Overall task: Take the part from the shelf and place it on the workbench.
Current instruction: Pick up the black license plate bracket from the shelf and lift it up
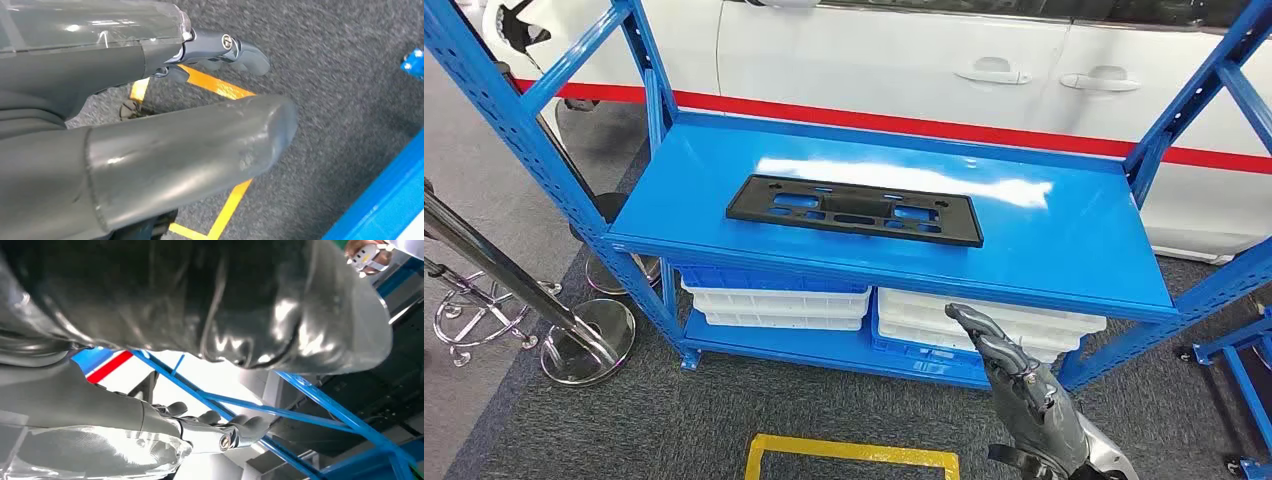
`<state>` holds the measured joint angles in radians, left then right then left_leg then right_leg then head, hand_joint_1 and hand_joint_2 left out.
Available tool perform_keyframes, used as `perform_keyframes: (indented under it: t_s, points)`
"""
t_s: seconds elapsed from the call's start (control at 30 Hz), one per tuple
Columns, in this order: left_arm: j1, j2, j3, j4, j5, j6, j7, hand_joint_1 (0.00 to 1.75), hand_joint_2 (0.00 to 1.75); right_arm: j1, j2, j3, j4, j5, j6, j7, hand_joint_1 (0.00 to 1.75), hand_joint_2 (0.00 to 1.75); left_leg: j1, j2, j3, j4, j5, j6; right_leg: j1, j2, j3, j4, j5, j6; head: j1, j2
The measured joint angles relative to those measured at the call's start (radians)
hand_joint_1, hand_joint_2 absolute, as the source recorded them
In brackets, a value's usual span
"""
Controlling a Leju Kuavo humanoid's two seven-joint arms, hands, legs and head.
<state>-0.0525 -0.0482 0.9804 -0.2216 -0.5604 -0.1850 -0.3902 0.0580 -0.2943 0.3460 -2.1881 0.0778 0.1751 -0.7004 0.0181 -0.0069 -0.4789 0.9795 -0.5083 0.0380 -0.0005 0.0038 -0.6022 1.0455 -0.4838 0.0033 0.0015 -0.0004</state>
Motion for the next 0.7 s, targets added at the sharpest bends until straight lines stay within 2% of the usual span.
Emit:
perform_keyframes:
  t_s: [0.07,0.1,0.13,0.2,0.23,0.27,0.37,0.4,0.43,0.47,0.5,0.53,0.57,0.6,0.7]
  points:
    - [-0.002,-0.002,-0.001,0.001,-0.003,0.001,-0.001,0.00,0.00,0.002,0.000,0.000,0.000,0.000,-0.002,0.000,0.00,0.00,-0.001,-0.002,0.008,-0.002,-0.007,-0.007,0.007,0.000,-0.002,-0.021,0.029,-0.008,0.000,0.000]
    - [-0.002,-0.003,-0.003,0.001,-0.005,0.002,-0.002,0.00,0.00,0.002,0.000,0.000,0.000,0.000,-0.003,0.000,0.00,0.00,-0.001,-0.003,0.015,-0.004,-0.011,-0.013,0.012,0.000,-0.001,-0.044,0.057,-0.015,0.001,0.000]
    - [-0.003,-0.003,-0.004,0.002,-0.006,0.003,-0.003,0.00,0.00,0.002,0.000,0.001,0.000,0.001,-0.004,0.000,0.00,0.00,-0.002,-0.003,0.021,-0.003,-0.011,-0.019,0.015,0.001,-0.001,-0.048,0.057,-0.020,0.002,0.000]
    - [-0.004,-0.002,-0.007,0.002,-0.008,0.007,-0.004,0.00,0.00,0.002,0.000,0.001,-0.001,0.001,-0.007,0.000,0.00,0.00,-0.003,-0.001,0.024,0.010,-0.013,-0.030,0.012,0.002,0.018,-0.061,0.054,-0.030,0.002,0.000]
    - [-0.005,-0.002,-0.007,0.002,-0.011,0.008,-0.004,0.00,0.00,0.001,0.000,0.002,-0.001,0.001,-0.009,-0.001,0.00,0.00,-0.003,0.000,0.014,0.036,-0.021,-0.033,0.010,0.003,0.029,-0.066,0.050,-0.036,0.002,0.000]
    - [-0.007,-0.002,-0.008,0.002,-0.013,0.009,-0.005,0.00,0.00,0.001,0.001,0.002,-0.002,0.002,-0.011,-0.001,0.00,0.00,-0.002,0.001,-0.008,0.079,-0.037,-0.036,0.007,0.002,0.040,-0.070,0.046,-0.041,0.002,0.000]
    - [-0.008,-0.001,-0.012,0.002,-0.017,0.011,-0.005,0.00,0.00,0.001,0.001,0.003,-0.003,0.002,-0.014,0.000,0.00,0.00,0.000,0.001,-0.124,0.254,-0.109,-0.042,0.009,0.002,0.060,-0.071,0.025,-0.050,0.001,0.000]
    - [-0.006,-0.001,-0.013,0.002,-0.018,0.012,-0.005,0.00,0.00,0.001,0.001,0.004,-0.003,0.002,-0.014,0.000,0.00,0.00,0.000,0.001,-0.153,0.279,-0.115,-0.042,0.010,0.004,0.069,-0.070,0.016,-0.050,0.001,0.000]
    - [-0.005,-0.001,-0.014,0.002,-0.018,0.012,-0.005,0.00,0.00,0.001,0.001,0.004,-0.003,0.002,-0.014,0.000,0.00,0.00,0.000,0.001,-0.167,0.270,-0.099,-0.041,0.011,0.005,0.080,-0.069,0.007,-0.050,0.001,0.000]
    - [-0.004,-0.001,-0.015,0.002,-0.018,0.012,-0.005,0.00,0.00,0.001,0.001,0.004,-0.003,0.002,-0.014,0.000,0.00,0.00,-0.001,0.001,-0.165,0.227,-0.060,-0.038,0.012,0.006,0.093,-0.067,-0.004,-0.048,0.001,0.000]
    - [-0.004,0.000,-0.015,0.002,-0.018,0.011,-0.005,0.00,0.00,0.001,0.001,0.004,-0.003,0.002,-0.014,0.000,0.00,0.00,-0.003,0.001,-0.153,0.163,-0.004,-0.033,0.013,0.006,0.106,-0.067,-0.016,-0.047,0.001,0.000]
    - [-0.004,0.001,-0.016,0.002,-0.019,0.011,-0.005,0.00,0.00,0.001,0.001,0.005,-0.002,0.002,-0.014,0.000,0.00,0.00,-0.006,0.001,-0.142,0.106,0.039,-0.029,0.014,0.005,0.118,-0.065,-0.027,-0.044,0.001,0.000]
    - [-0.004,0.002,-0.016,0.002,-0.020,0.009,-0.005,0.00,0.00,0.001,0.001,0.005,-0.002,0.001,-0.014,0.000,0.00,0.00,-0.009,0.001,-0.132,0.063,0.066,-0.025,0.015,0.005,0.123,-0.062,-0.036,-0.040,0.001,0.000]
    - [-0.004,0.003,-0.016,0.002,-0.021,0.008,-0.005,0.00,0.00,0.001,0.001,0.005,-0.002,0.000,-0.014,0.000,0.00,0.00,-0.012,0.001,-0.129,0.041,0.078,-0.021,0.015,0.006,0.125,-0.061,-0.044,-0.034,0.001,0.000]
    - [-0.006,0.004,-0.017,0.002,-0.023,0.005,-0.006,0.00,0.00,0.000,0.001,0.004,-0.004,-0.001,-0.011,0.000,0.00,0.00,-0.011,0.001,-0.118,0.024,0.076,-0.011,0.015,0.007,0.131,-0.063,-0.059,-0.016,0.001,0.000]
